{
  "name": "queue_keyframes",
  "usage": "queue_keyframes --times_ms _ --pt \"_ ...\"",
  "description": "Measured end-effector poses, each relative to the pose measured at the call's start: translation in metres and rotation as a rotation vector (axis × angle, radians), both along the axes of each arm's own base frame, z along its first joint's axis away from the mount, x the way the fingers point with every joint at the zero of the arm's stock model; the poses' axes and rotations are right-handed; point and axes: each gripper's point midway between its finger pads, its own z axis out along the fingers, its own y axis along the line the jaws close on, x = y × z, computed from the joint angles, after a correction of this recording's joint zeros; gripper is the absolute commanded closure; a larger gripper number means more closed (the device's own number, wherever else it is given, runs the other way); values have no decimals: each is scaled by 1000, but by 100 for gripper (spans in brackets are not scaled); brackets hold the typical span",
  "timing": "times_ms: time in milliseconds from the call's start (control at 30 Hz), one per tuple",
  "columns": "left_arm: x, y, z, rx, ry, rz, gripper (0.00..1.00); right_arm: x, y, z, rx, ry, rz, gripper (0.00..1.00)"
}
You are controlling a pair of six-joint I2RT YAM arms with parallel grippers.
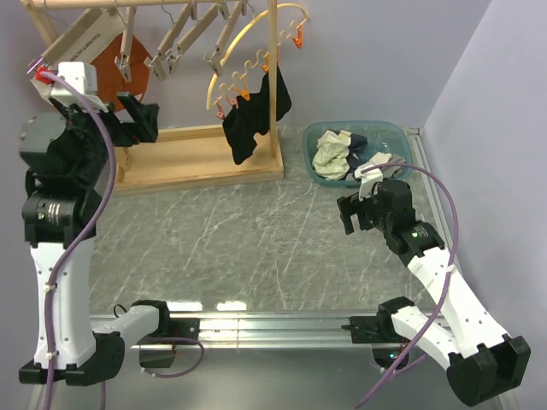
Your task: Clip the underwear to the hanger
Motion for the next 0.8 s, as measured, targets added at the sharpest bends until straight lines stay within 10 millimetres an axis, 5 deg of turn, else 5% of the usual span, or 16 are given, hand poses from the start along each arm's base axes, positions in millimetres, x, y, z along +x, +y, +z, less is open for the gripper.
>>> queue_keyframes --times_ms 133,300,400,567,800 --pt "-6 2 26 31 -93 3 1 1 0 0 -2 3 -2 0" --pt "5 -9 22 58 -91 -62 1 15 -1 6 -22 10 -25 0" --pt "13 -21 4 66 -48 -130 2 48 1 24 -37 15 -52 2" --pt "11 -44 -21 71 3 -273 2 134 2 57 -31 -10 -113 7" --pt "-15 -63 -35 89 3 -409 1 228 3 43 34 42 -165 14"
